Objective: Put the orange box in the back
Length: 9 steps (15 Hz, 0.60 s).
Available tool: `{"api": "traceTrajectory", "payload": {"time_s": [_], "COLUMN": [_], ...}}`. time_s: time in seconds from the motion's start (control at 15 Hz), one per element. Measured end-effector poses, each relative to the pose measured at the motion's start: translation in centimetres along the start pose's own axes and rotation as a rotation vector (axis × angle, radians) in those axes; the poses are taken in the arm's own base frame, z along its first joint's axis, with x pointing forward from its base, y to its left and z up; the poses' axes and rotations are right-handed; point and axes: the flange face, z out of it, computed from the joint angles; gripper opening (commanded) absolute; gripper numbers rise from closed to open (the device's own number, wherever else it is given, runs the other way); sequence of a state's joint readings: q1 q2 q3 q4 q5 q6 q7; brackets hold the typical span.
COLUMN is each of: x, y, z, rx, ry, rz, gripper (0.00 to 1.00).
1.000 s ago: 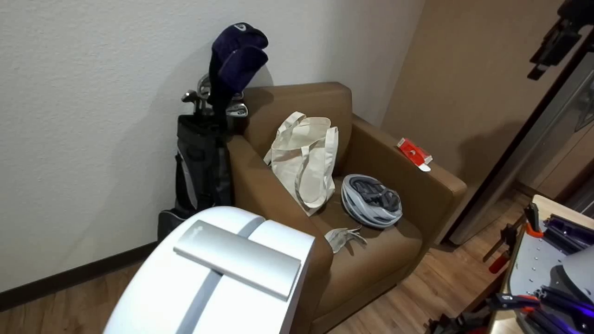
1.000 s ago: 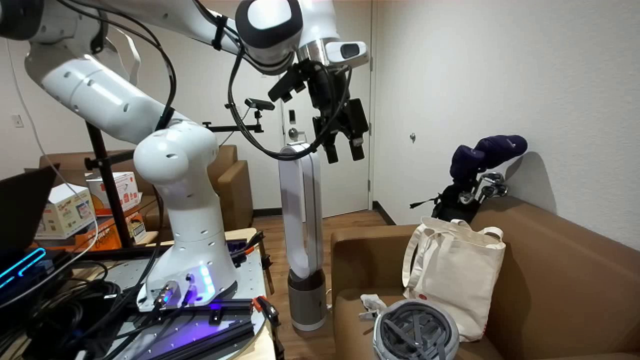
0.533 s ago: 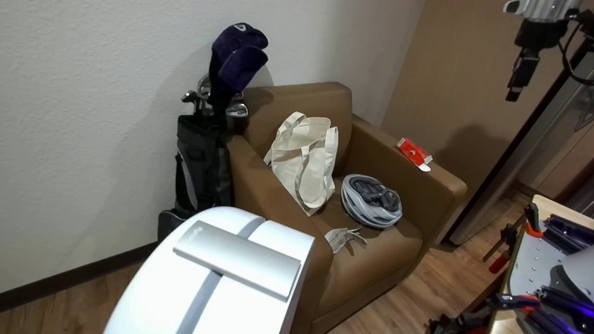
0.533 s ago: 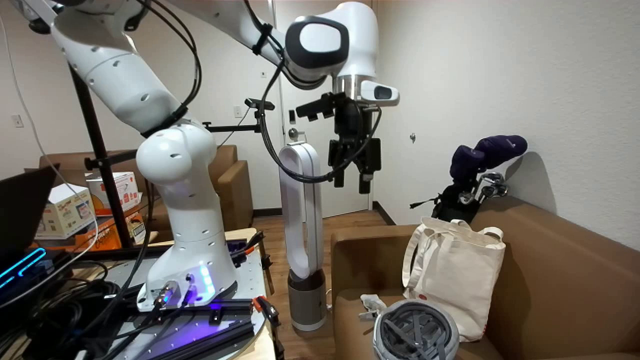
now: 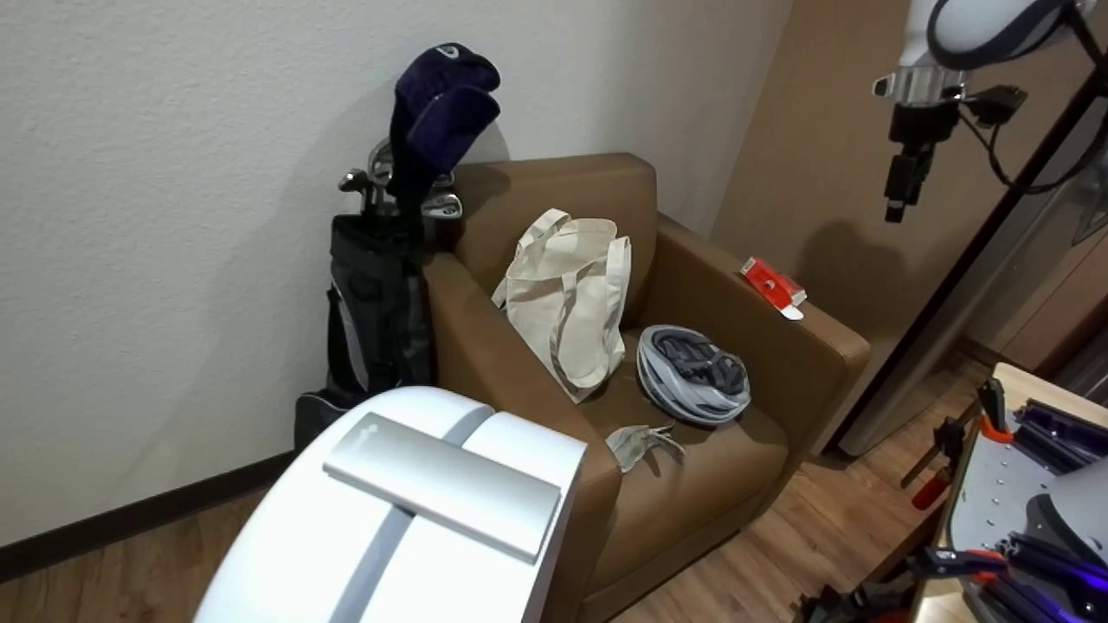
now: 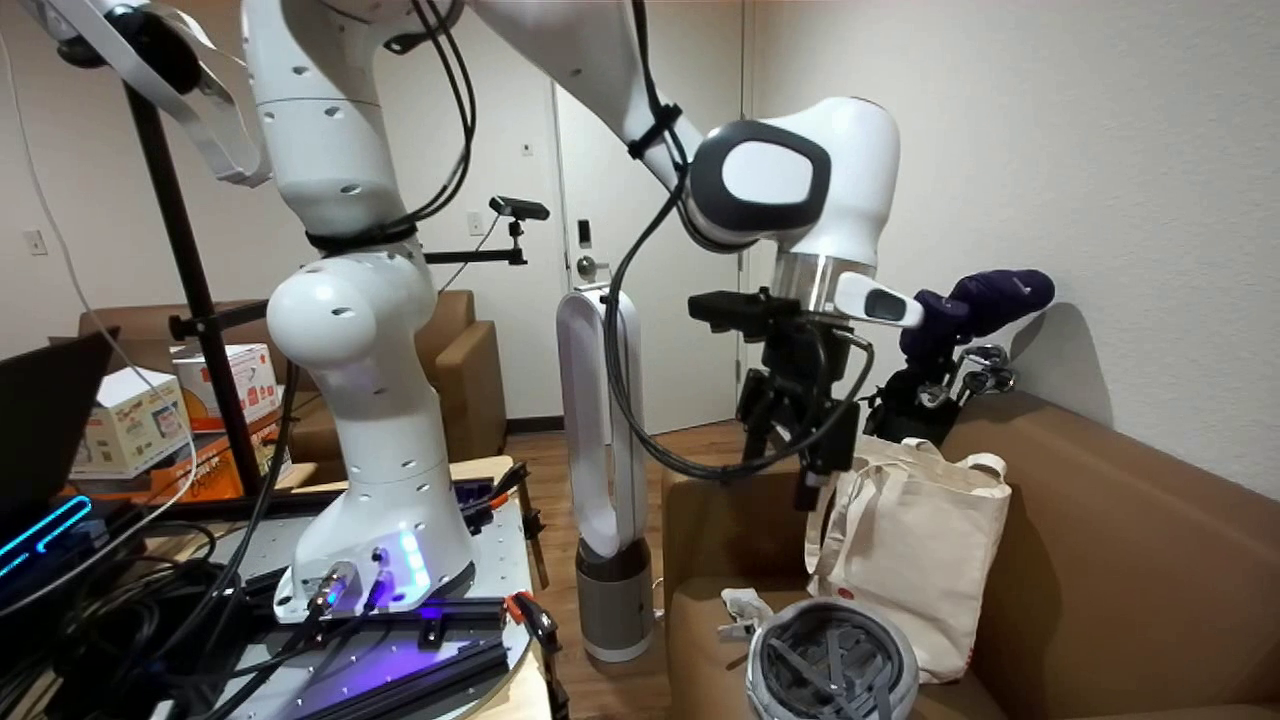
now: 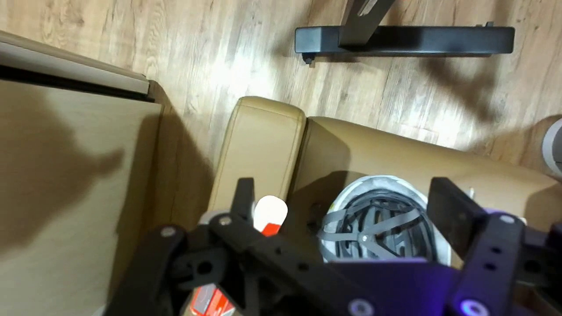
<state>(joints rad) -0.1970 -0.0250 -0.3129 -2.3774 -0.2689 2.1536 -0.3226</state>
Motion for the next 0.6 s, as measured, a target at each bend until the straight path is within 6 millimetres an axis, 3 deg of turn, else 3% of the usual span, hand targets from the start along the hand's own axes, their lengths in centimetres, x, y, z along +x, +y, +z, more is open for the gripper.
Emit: {"api": "traceTrajectory", "payload": {"time_s": [0.2,0.33,0.6], "x": [2.6,3.7,3.9], "y": [3.2,4.2,3.9], "z": [3.6,5.8,5.5], "rx": [0.028,0.050,0.047], "ry": [-0.030,-0.065,-0.059], "rz": [0.078,0.103,0.097], "gripper": [1.00,1.00,1.00]}}
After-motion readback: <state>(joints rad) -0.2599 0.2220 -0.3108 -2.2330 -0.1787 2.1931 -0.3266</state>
